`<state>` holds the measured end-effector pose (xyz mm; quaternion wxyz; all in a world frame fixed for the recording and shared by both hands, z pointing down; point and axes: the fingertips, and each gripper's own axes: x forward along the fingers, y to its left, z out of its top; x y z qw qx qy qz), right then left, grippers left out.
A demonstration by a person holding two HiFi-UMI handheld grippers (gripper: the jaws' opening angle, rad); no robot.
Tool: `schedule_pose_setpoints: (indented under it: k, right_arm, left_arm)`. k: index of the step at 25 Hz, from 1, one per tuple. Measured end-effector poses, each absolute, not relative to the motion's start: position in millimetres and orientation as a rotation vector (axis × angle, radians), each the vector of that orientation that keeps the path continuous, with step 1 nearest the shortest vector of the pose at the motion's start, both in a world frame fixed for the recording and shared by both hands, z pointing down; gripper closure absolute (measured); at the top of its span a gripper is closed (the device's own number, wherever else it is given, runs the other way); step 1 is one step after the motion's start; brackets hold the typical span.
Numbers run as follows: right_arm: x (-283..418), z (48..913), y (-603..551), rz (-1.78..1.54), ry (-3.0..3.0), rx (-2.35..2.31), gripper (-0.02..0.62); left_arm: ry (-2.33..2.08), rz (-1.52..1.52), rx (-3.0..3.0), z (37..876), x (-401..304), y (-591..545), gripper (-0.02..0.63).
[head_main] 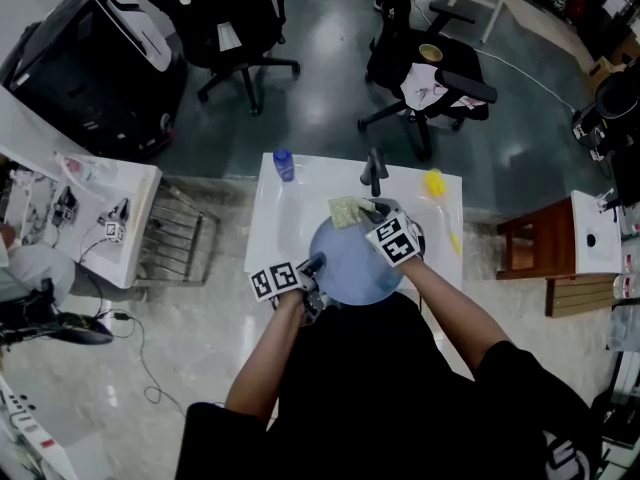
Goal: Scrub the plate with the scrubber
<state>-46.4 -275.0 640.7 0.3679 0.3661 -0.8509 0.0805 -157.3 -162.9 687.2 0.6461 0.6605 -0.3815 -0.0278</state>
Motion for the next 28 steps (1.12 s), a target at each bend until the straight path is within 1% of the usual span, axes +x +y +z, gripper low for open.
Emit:
schedule_pose_setpoints:
  k: [15,28]
  right_arm:
    - [-9,643,-268,0.302,-2.123,0.993,0.528]
    - [1,647,-243,0.391,-2.113,1.007,0.526]
  left_arm:
    - [-0.874,-0.114,1.484,686,-176,-172,0.561]
    - [-0.908,-0.173,1.439,690,-196,-182,0.558]
